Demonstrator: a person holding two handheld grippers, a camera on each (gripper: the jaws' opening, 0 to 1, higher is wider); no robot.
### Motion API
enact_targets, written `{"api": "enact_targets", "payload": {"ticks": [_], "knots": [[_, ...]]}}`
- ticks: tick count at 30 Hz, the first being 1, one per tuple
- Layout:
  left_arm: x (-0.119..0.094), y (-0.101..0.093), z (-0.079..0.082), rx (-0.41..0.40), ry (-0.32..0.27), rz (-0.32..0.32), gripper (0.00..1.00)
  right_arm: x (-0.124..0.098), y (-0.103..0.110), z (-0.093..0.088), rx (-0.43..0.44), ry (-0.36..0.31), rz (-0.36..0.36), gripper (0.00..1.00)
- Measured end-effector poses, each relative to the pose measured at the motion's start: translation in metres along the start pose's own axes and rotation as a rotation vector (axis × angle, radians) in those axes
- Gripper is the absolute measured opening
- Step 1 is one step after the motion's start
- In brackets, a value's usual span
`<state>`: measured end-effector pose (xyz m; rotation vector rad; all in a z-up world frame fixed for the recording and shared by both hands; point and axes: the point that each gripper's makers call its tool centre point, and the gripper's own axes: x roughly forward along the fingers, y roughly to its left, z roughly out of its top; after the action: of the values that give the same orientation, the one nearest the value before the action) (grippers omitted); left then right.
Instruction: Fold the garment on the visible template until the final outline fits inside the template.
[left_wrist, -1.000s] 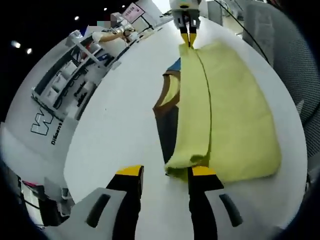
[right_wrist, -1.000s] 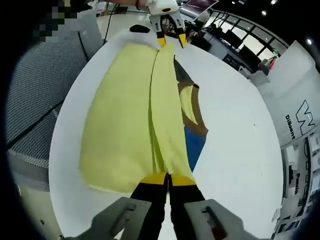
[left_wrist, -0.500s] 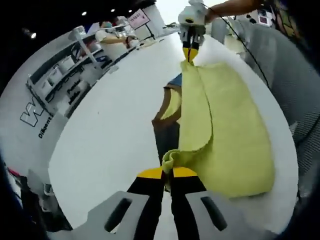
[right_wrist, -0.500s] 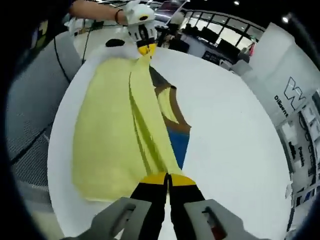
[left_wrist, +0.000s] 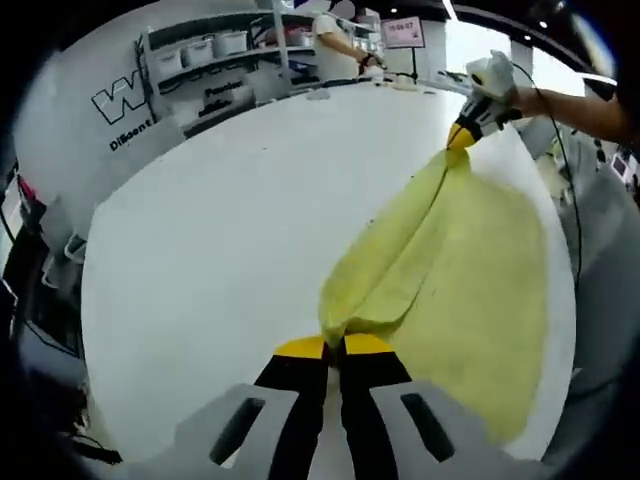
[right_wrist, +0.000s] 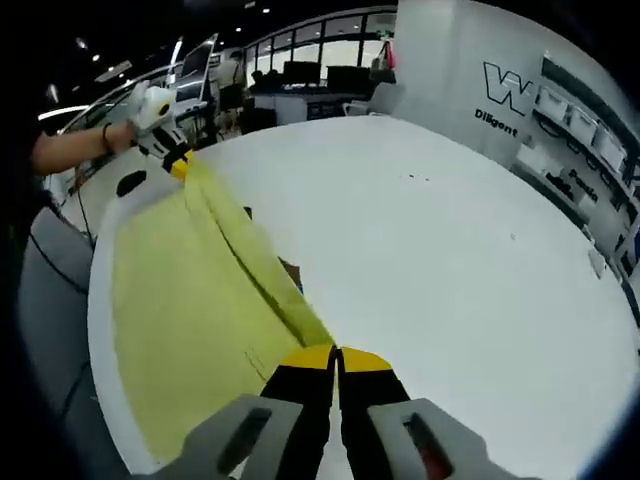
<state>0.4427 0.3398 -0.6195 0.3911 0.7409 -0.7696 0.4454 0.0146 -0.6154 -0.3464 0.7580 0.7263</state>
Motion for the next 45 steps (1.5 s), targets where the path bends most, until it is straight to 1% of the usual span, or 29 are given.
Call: {"api": "enact_targets", "payload": {"ticks": [1,3,6,7,9,11,14,15,16,18,19,20,22,23,24,25,26,27,28,29,30,31,33,38,40,42,44,45], "knots": [[0.002,0.0,-0.003,-0.034,0.009,-0.002,0.05,0.003,-0.001,0.001,0.038,-0.001,0.001,0.0],[0.006,0.002,-0.006,-0.085,0.022,-0.004,0.05,0.008,-0.005,0.002,0.075,-0.003,-0.005,0.0],[0.01,0.004,-0.007,-0.143,0.018,-0.004,0.05,0.015,-0.009,0.002,0.086,0.01,-0.012,0.0],[0.011,0.005,-0.009,-0.165,0.023,-0.007,0.05,0.016,-0.01,0.002,0.092,0.012,-0.013,0.0],[0.012,0.006,-0.01,-0.185,0.029,-0.008,0.05,0.021,-0.012,0.002,0.114,0.018,-0.013,0.0],[0.015,0.005,-0.012,-0.222,0.039,-0.015,0.05,0.026,-0.015,-0.001,0.135,0.035,-0.018,0.0],[0.016,0.004,-0.013,-0.207,0.045,-0.014,0.05,0.027,-0.017,-0.002,0.168,0.032,-0.021,0.0],[0.015,0.005,-0.014,-0.198,0.049,-0.01,0.06,0.026,-0.02,-0.003,0.174,0.037,-0.037,0.0],[0.015,0.006,-0.014,-0.195,0.049,-0.007,0.05,0.023,-0.027,-0.004,0.15,0.033,-0.061,0.0],[0.014,0.009,-0.015,-0.182,0.051,0.009,0.05,0.018,-0.035,-0.002,0.129,0.017,-0.1,0.0],[0.013,0.009,-0.015,-0.182,0.05,0.012,0.05,0.014,-0.039,0.0,0.096,0.003,-0.108,0.0],[0.012,0.01,-0.015,-0.181,0.046,0.014,0.05,0.011,-0.037,0.001,0.07,-0.003,-0.093,0.0],[0.011,0.01,-0.008,-0.116,0.006,0.004,0.05,0.005,-0.035,0.003,0.059,-0.014,-0.068,0.0],[0.011,0.01,-0.007,-0.083,0.0,-0.001,0.05,0.003,-0.035,0.005,0.036,-0.022,-0.058,0.01],[0.011,0.009,-0.006,-0.043,-0.003,-0.005,0.05,0.001,-0.033,0.006,-0.004,-0.022,-0.034,0.06],[0.012,0.009,-0.008,-0.024,0.005,-0.012,0.06,-0.001,-0.031,0.005,-0.029,-0.012,-0.013,0.12],[0.012,0.008,-0.008,-0.018,0.01,-0.017,0.08,-0.001,-0.031,0.002,-0.047,0.001,-0.001,0.14],[0.014,0.008,-0.01,-0.028,0.018,-0.017,0.11,-0.005,-0.026,-0.004,-0.116,0.033,0.046,0.1],[0.015,0.007,-0.011,-0.032,0.024,-0.023,0.12,-0.006,-0.023,-0.006,-0.12,0.044,0.066,0.09],[0.015,0.006,-0.01,-0.031,0.021,-0.027,0.13,-0.006,-0.02,-0.008,-0.123,0.05,0.087,0.13],[0.015,0.005,-0.007,-0.024,0.007,-0.03,0.13,-0.006,-0.016,-0.008,-0.14,0.044,0.109,0.21],[0.016,0.005,-0.004,-0.014,-0.015,-0.033,0.12,-0.005,-0.011,-0.009,-0.165,0.043,0.134,0.23],[0.017,0.005,-0.002,-0.009,-0.021,-0.034,0.11,-0.003,-0.001,-0.012,-0.207,0.06,0.173,0.22],[0.019,0.005,0.003,-0.021,-0.038,-0.035,0.06,0.005,0.01,-0.01,-0.232,0.052,0.202,0.21],[0.019,0.005,0.003,-0.029,-0.042,-0.039,0.05,0.009,0.011,-0.01,-0.236,0.059,0.205,0.18],[0.02,0.005,0.003,-0.028,-0.043,-0.036,0.05,0.011,0.01,-0.013,-0.196,0.082,0.206,0.12],[0.02,0.004,0.003,-0.035,-0.04,-0.035,0.03,0.012,0.009,-0.011,-0.201,0.068,0.2,0.05],[0.02,0.003,0.002,-0.052,-0.04,-0.041,0.02,0.012,0.008,-0.01,-0.192,0.063,0.199,0.01]]}}
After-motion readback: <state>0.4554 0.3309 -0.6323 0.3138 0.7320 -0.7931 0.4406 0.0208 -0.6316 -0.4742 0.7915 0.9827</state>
